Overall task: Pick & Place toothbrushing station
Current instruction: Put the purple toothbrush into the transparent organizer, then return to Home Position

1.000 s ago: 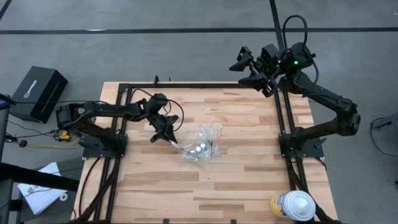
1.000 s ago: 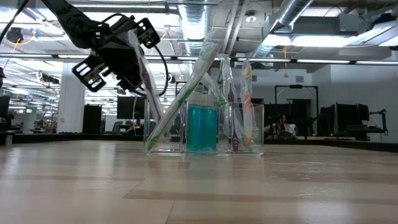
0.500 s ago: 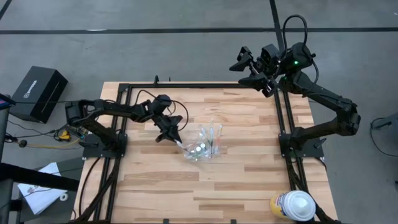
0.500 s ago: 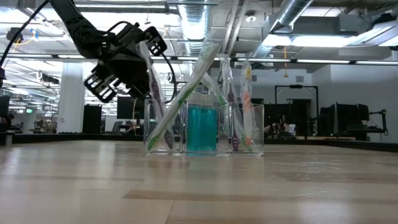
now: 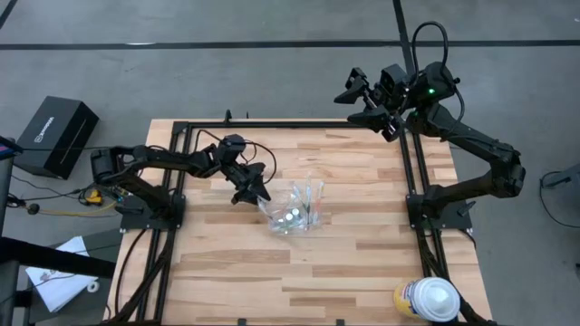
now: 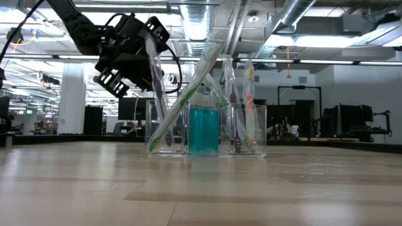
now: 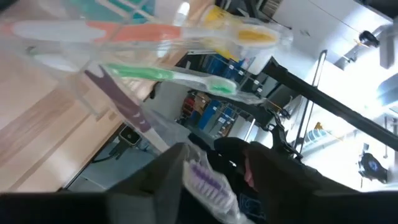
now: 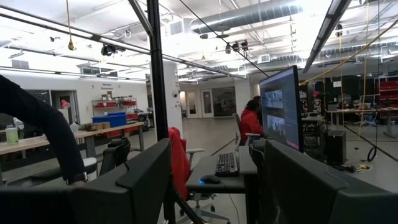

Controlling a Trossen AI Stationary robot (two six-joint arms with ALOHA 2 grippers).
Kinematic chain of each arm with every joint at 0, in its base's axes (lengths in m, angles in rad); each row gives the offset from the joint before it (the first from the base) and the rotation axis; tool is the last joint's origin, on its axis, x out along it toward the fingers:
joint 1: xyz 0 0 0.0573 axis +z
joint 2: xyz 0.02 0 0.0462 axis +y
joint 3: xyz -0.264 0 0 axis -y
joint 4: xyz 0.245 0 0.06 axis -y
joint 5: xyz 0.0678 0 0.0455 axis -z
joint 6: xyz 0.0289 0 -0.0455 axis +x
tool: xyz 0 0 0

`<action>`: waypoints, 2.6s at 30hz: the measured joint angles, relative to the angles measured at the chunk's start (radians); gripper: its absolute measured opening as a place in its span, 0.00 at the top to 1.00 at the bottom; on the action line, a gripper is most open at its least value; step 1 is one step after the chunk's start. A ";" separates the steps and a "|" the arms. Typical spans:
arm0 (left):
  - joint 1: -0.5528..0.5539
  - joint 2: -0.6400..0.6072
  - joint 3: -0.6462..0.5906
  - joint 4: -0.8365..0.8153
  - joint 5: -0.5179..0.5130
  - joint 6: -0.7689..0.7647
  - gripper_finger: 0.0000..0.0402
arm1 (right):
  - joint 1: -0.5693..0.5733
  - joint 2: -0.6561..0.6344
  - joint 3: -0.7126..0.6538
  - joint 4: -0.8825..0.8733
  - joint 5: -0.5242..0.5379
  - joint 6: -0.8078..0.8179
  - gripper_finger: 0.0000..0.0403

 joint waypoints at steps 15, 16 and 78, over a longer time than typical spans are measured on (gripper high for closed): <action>0.032 -0.033 -0.001 0.004 0.006 -0.046 0.33 | -0.001 0.000 0.000 -0.001 0.000 -0.024 0.38; 0.034 -0.033 -0.001 0.004 0.007 -0.050 0.33 | -0.001 0.000 0.000 -0.001 0.000 -0.024 0.38; 0.122 -0.557 0.046 0.194 -0.988 0.997 0.54 | -0.117 -0.052 0.000 -0.109 0.196 -0.050 0.43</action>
